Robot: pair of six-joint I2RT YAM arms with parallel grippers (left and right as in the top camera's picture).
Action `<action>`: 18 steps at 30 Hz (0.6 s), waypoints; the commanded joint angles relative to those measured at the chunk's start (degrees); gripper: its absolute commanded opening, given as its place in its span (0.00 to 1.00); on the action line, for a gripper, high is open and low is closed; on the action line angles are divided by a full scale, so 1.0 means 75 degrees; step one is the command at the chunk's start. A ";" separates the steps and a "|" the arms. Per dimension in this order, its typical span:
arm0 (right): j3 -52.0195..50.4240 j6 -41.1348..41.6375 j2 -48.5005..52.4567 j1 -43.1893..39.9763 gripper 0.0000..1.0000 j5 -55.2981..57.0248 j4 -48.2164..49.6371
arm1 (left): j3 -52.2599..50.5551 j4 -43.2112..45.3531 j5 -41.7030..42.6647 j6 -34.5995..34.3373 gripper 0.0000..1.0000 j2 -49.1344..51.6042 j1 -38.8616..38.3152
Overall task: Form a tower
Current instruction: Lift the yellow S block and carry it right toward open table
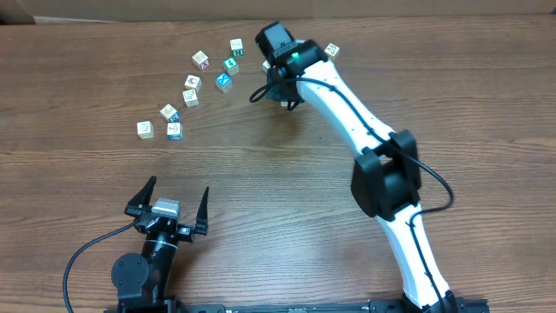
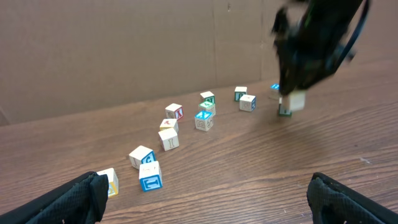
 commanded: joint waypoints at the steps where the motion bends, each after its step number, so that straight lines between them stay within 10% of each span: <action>1: 0.0169 -0.0015 -0.1201 -0.0058 0.24 0.0134 -0.0379 | -0.0032 0.0015 0.0058 -0.0050 1.00 -0.0076 0.0029; 18: -0.0219 0.0125 -0.2567 -0.0358 0.24 0.0131 -0.2334 | -0.0032 0.0015 0.0058 -0.0050 1.00 -0.0076 0.0029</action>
